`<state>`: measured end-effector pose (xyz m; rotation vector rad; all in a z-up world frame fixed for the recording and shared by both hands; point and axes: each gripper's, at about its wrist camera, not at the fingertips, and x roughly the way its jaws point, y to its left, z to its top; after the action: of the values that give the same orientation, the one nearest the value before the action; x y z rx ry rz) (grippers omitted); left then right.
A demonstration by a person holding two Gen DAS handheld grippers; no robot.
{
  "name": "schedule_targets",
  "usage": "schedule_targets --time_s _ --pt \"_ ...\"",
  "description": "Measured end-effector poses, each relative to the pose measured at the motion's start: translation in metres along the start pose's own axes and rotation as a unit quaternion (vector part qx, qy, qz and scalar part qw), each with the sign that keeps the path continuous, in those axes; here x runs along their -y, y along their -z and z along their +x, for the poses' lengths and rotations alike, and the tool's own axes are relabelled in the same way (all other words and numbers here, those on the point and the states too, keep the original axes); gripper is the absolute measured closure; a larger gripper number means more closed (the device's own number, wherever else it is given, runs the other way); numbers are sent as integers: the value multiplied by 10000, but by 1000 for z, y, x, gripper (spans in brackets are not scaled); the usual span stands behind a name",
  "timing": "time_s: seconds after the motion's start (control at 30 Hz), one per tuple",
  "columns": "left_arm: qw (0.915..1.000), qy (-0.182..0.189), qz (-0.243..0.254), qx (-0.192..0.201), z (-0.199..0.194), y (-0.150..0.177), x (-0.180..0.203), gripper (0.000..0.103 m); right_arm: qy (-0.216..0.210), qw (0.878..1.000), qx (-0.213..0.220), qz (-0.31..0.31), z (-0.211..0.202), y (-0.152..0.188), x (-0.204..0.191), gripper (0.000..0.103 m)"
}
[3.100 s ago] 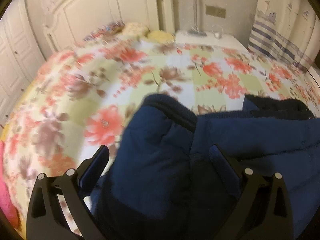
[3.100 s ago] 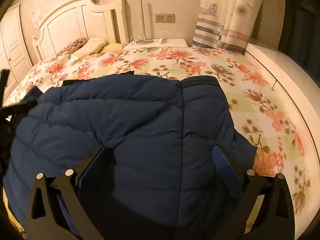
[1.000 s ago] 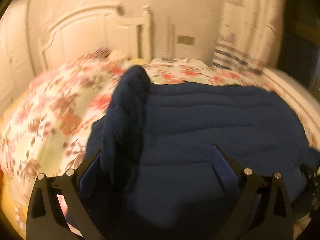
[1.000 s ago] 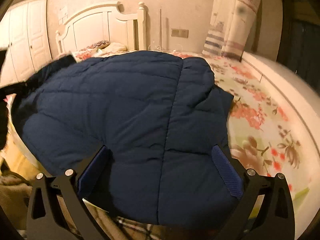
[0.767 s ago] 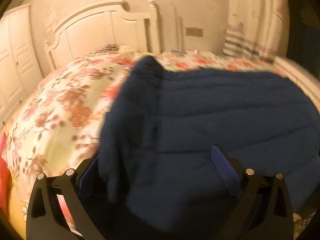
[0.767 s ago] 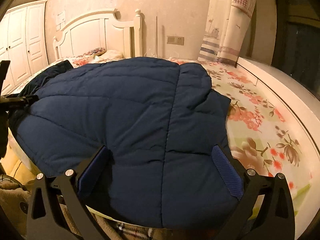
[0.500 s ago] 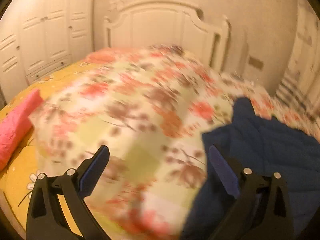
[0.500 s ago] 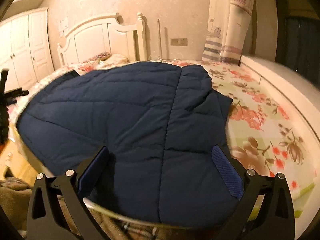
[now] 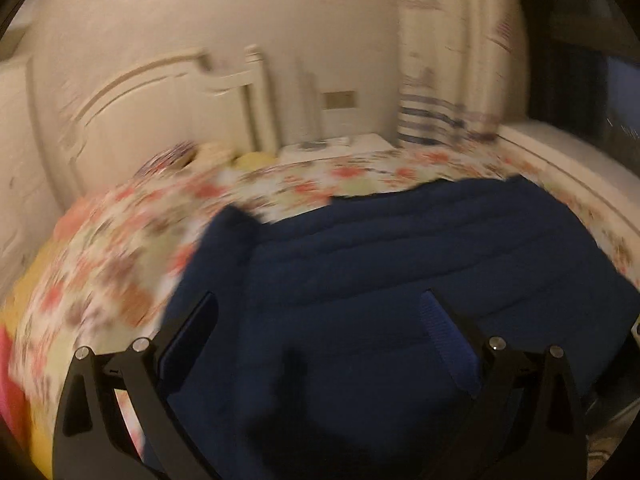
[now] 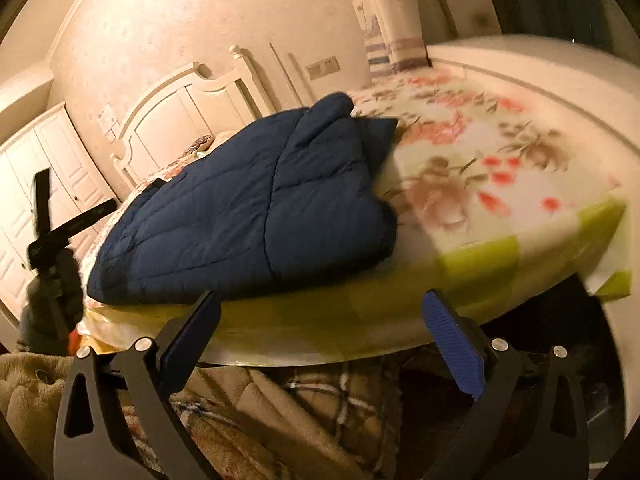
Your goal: Fold large clothes
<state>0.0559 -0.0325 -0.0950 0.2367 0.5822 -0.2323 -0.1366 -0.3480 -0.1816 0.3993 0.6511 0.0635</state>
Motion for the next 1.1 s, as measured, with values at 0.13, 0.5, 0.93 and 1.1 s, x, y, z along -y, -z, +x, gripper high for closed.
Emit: schedule_targets --time_s 0.13,0.5,0.93,1.1 --pt "9993 37 -73 -353 46 -9 9 3 -246 9997 -13 42 17 -6 -4 6" --pt "9939 401 -409 -937 90 8 -5 2 -748 9967 -77 291 55 -34 -18 4" --pt "9925 537 -509 -974 93 10 -9 2 -570 9927 -965 451 41 -26 -30 9" --pt "9926 526 -499 -976 93 10 -9 2 -631 9933 -680 692 55 -35 -33 10"
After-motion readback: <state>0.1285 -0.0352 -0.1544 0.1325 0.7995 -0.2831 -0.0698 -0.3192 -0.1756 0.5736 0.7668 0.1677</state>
